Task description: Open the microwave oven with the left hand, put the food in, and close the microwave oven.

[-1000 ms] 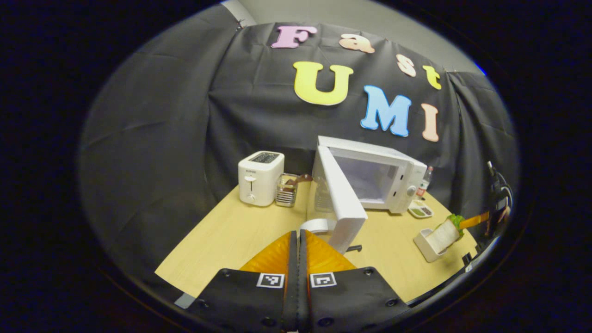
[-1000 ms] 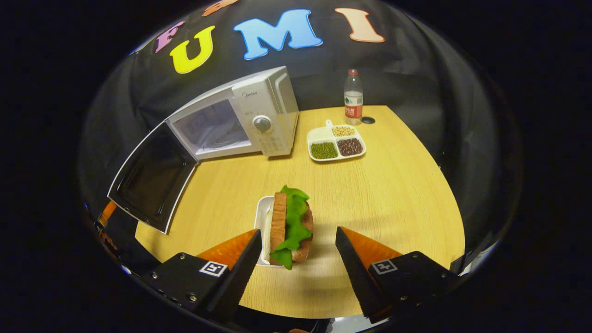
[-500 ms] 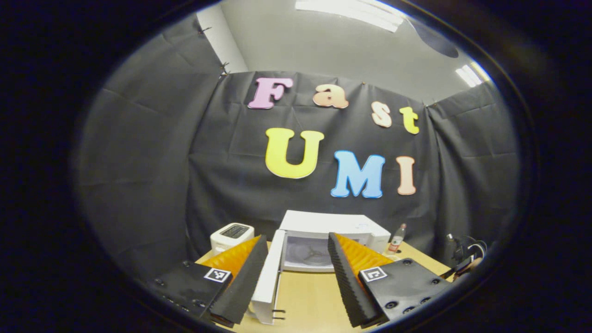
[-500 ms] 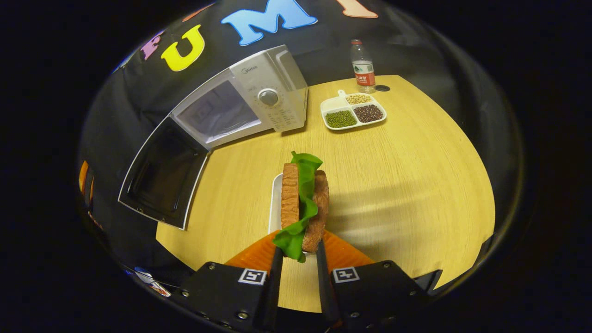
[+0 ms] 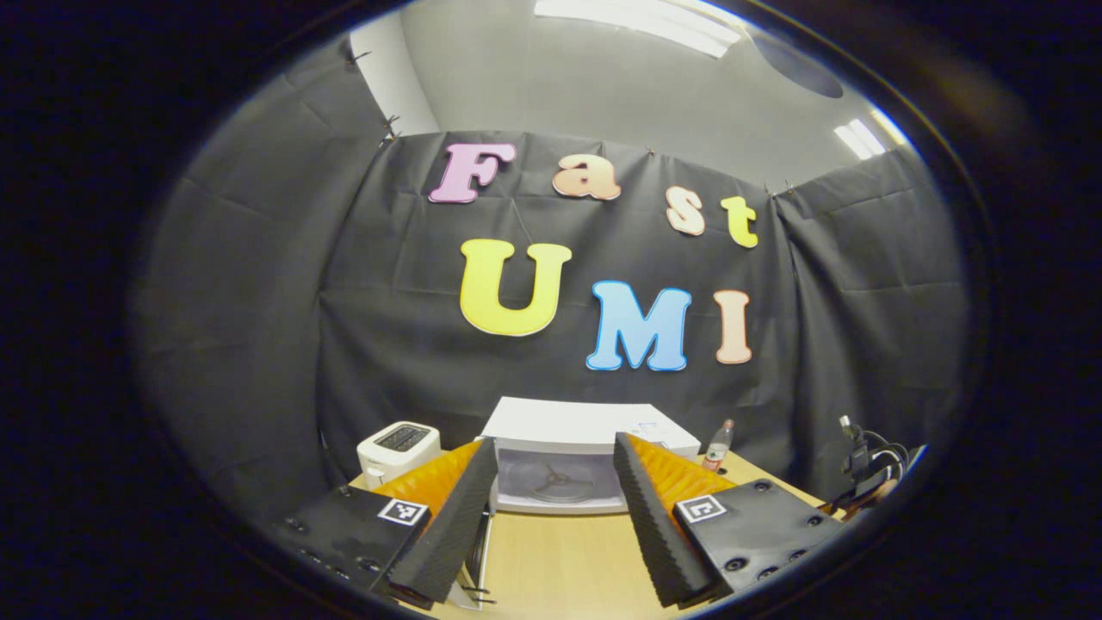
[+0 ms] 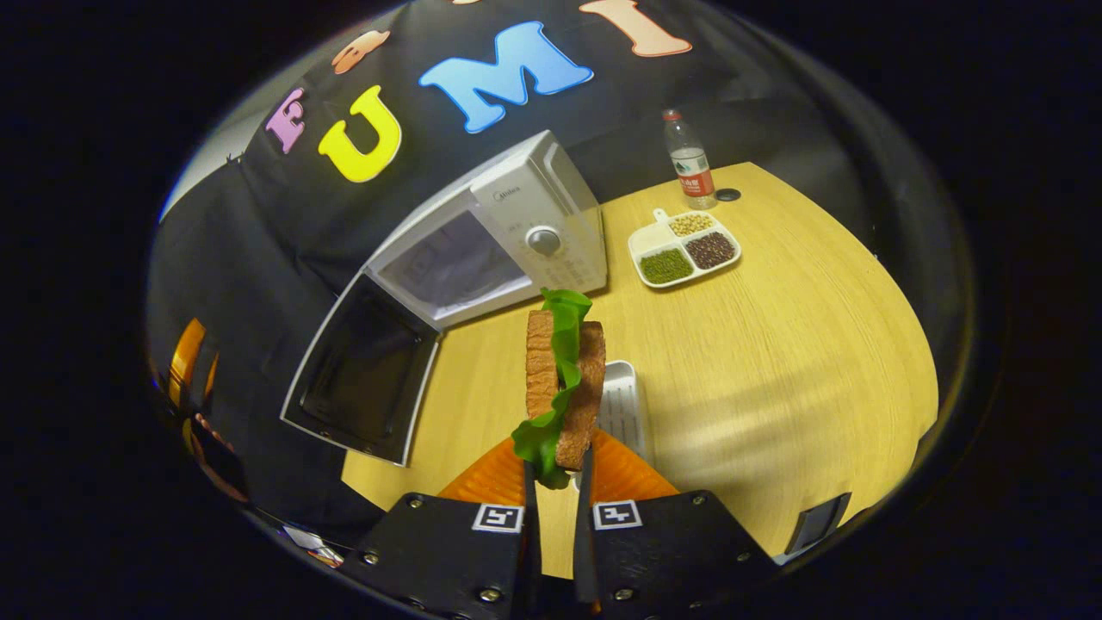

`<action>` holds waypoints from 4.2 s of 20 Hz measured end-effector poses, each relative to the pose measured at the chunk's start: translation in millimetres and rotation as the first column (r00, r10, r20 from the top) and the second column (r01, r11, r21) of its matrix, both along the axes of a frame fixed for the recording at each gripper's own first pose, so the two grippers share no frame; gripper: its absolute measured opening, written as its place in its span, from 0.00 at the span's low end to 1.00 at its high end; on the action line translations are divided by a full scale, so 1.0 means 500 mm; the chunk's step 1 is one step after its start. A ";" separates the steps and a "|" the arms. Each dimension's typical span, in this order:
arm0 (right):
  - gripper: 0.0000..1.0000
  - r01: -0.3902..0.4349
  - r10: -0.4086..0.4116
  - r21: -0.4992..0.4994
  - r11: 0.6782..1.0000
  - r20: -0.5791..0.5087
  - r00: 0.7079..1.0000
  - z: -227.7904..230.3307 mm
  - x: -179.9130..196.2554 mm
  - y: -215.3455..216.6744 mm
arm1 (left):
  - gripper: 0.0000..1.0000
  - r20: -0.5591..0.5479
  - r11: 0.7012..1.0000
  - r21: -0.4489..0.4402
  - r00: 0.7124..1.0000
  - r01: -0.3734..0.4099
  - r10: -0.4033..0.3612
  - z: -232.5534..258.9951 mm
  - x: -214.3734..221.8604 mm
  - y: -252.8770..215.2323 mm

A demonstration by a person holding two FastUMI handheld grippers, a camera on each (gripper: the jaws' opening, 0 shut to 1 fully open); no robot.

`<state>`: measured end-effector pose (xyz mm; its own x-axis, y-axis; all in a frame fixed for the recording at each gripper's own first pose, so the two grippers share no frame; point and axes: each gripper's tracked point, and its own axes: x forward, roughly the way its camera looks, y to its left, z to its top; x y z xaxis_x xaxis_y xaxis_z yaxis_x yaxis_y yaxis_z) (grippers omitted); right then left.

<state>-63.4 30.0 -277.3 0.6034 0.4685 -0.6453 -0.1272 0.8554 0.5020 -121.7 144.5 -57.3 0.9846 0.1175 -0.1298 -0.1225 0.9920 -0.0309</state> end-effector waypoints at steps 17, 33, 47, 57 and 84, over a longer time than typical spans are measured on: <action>0.15 0.034 -0.056 0.405 0.913 0.043 0.997 0.089 0.258 0.341 | 0.96 0.096 0.995 0.037 0.991 -0.097 0.093 0.128 -0.033 0.035; 0.15 0.631 -0.592 0.613 0.474 -0.309 0.745 -0.141 0.587 0.557 | 0.96 0.051 0.966 0.043 0.966 -0.257 0.255 0.137 -0.090 0.163; 0.99 0.641 -0.627 0.535 0.551 -0.242 0.741 -0.149 0.616 0.587 | 0.96 0.011 0.961 0.012 0.961 -0.277 0.277 0.100 -0.107 0.191; 0.97 0.400 -0.437 0.393 0.828 0.006 0.899 -0.080 0.474 0.519 | 0.96 0.029 0.982 0.002 0.982 -0.188 0.187 0.086 -0.056 0.125; 0.97 0.371 -0.118 -0.217 0.903 0.705 0.699 0.403 0.122 0.039 | 0.95 -0.014 0.999 -0.017 0.999 -0.029 0.029 -0.018 0.057 -0.018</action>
<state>-2.4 49.5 -75.8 0.9901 0.0855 -0.1117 -0.0788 0.9949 0.0637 -93.4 135.7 -66.3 0.9788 0.1437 -0.1459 -0.1518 0.9874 -0.0458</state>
